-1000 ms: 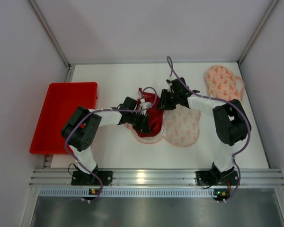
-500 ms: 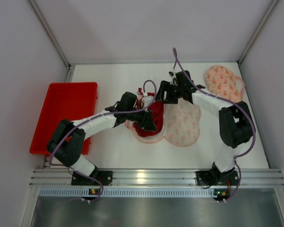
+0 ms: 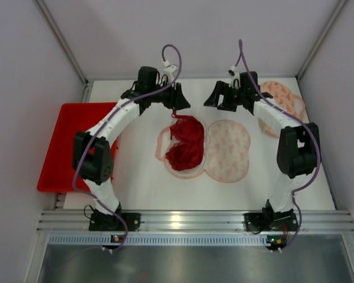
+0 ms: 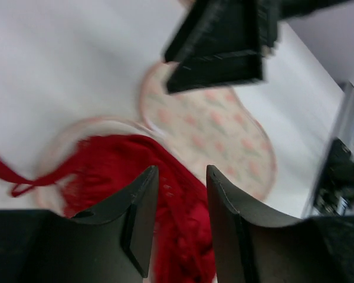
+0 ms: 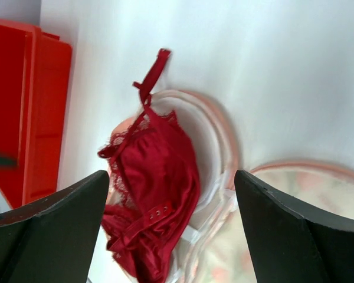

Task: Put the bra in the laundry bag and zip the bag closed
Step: Adjust the bra in the laundry bag.

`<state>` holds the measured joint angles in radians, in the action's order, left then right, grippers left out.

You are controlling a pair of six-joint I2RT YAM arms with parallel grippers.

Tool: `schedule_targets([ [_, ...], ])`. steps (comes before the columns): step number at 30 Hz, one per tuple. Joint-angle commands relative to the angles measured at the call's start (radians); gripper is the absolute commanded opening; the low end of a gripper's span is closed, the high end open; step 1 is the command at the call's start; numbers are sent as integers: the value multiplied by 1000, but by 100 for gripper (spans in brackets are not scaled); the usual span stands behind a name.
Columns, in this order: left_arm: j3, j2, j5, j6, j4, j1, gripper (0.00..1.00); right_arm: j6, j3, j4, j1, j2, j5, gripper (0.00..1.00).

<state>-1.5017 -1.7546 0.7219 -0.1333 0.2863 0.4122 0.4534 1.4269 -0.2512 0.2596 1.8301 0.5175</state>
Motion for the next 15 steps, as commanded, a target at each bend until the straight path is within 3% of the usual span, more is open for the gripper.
schedule_targets([
  [1,-141,-146,-75,12,56,-67,44,-68,43,-29,-13,60,55,88],
  [7,-310,-374,-183,-46,30,-134,46,-91,-9,-10,-17,86,65,88],
  [15,-353,-482,-289,-137,-53,-153,50,-91,-72,3,-37,48,92,88],
])
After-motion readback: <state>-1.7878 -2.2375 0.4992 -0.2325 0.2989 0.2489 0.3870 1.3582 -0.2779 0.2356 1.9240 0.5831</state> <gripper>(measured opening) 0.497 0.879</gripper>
